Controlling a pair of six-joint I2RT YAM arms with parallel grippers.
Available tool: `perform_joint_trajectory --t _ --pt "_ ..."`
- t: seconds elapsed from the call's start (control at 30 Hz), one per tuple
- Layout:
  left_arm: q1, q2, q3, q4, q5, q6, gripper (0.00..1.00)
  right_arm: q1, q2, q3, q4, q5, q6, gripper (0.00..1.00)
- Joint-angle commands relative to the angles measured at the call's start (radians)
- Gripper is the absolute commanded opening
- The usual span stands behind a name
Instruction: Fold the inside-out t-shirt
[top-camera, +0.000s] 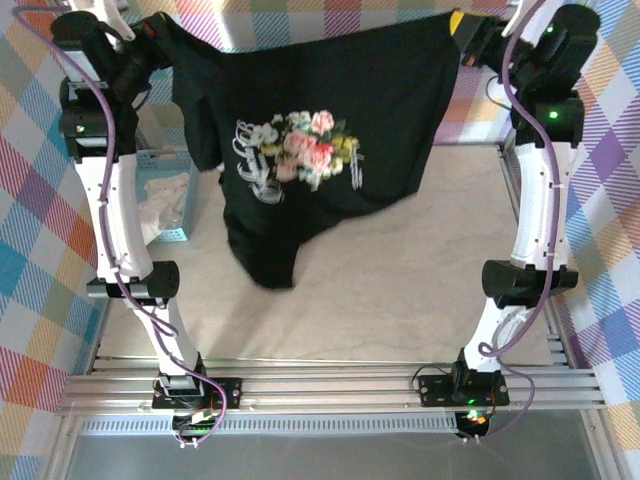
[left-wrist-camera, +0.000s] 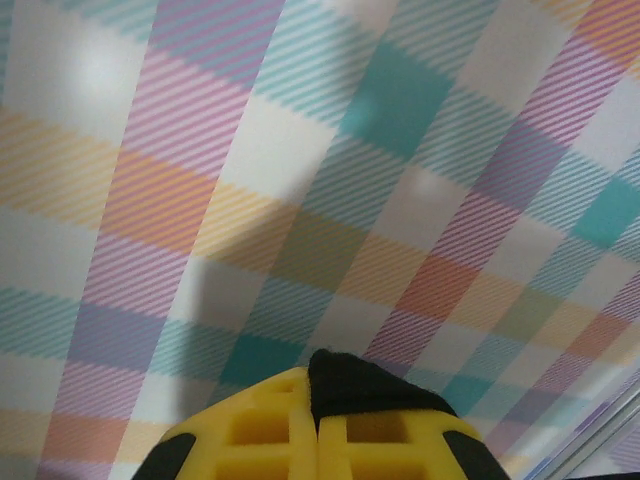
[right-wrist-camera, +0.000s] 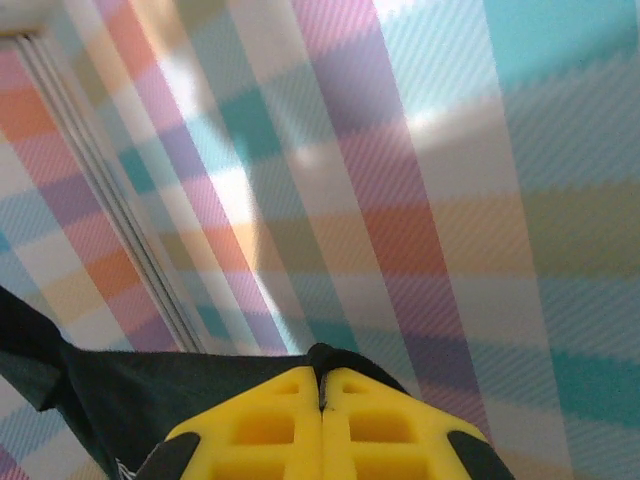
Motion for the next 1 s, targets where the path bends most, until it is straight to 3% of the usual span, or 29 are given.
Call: perform_joint_trajectory --t 0.0,0.1,0.17,0.33,0.43,0.53,0.63,0.8,0.97 --pt "-0.001 -0.138 0.017 0.14 0.006 -0.012 0.0 0.003 -0.028 0.165 -0.044 -0.021 0.021 0.0" --pt "-0.001 -0.219 -0.015 0.123 0.076 0.002 0.0 0.003 -0.116 0.047 -0.048 -0.029 -0.018 0.0" --pt "-0.002 -0.298 -0.129 0.103 0.145 0.017 0.0 0.003 -0.221 -0.144 -0.033 -0.036 -0.06 0.0" --pt "-0.029 -0.687 -0.869 0.253 0.335 -0.014 0.0 0.002 -0.588 -0.861 0.077 0.011 -0.16 0.0" --pt "-0.102 -0.915 -1.307 0.307 0.422 -0.049 0.0 0.003 -0.789 -1.242 0.06 0.036 -0.18 0.03" --pt "-0.213 -1.082 -1.636 0.235 0.457 -0.044 0.0 0.003 -0.918 -1.562 0.078 -0.008 -0.117 0.04" --pt "-0.269 -1.17 -1.862 0.163 0.414 -0.053 0.0 0.002 -0.954 -1.8 0.078 -0.013 -0.079 0.03" --pt "-0.278 -1.139 -2.011 0.165 0.343 -0.091 0.0 0.002 -0.888 -1.943 0.102 0.037 -0.048 0.0" --pt "-0.278 -1.142 -1.928 0.127 0.273 -0.022 0.0 0.0 -0.948 -1.85 0.04 0.058 -0.097 0.0"
